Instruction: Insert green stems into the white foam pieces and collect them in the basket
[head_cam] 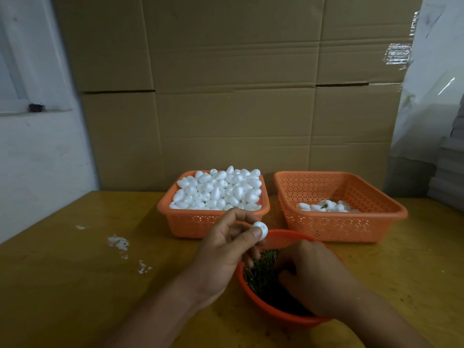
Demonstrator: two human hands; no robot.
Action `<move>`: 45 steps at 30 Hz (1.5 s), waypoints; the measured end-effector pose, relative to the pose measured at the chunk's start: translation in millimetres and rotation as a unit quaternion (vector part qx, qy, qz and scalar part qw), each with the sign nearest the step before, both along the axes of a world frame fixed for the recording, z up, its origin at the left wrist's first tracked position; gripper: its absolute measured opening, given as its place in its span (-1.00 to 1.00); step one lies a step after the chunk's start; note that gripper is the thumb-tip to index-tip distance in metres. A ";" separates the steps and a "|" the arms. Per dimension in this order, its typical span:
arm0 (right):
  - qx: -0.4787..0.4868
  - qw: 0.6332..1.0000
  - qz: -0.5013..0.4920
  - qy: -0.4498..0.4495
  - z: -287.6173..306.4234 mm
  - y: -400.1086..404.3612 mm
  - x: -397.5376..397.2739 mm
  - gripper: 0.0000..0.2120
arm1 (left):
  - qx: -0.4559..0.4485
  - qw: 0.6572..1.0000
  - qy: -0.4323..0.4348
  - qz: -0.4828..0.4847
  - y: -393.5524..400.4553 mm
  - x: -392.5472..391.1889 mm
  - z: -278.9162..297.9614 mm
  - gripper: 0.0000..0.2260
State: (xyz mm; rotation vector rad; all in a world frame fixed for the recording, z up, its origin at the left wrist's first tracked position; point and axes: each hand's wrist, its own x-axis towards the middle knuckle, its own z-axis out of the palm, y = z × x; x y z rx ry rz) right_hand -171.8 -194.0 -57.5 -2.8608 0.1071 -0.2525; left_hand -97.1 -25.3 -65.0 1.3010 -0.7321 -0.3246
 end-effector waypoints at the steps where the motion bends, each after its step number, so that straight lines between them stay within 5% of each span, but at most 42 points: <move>1: 0.005 1.000 -0.002 -0.005 0.4 -0.2 -0.9 -0.86 | -0.007 1.000 0.012 -0.004 0.1 -1.0 0.7 -0.90; 9: 0.041 0.998 -0.012 -0.051 -2.4 -3.5 -5.8 -0.91 | -0.024 0.997 0.074 -0.015 2.2 -3.0 2.5 -0.71; 16: 0.117 0.979 -0.007 -0.166 4.1 -6.1 -12.2 -0.73 | -0.060 0.989 0.132 -0.033 3.8 1.6 4.5 -0.71; 21: 0.373 0.904 0.046 -0.205 11.6 0.4 -20.4 -0.68 | -0.058 0.988 0.138 -0.026 5.0 2.0 7.4 -0.75; 25: 0.472 0.852 0.091 -0.206 14.2 9.9 -22.9 -0.85 | -0.049 0.989 0.135 -0.014 6.0 1.0 10.2 -0.73; 45: 0.249 0.902 0.087 -0.341 0.6 20.7 -21.4 -0.86 | -0.028 0.995 0.092 0.018 1.2 -3.4 5.8 -0.67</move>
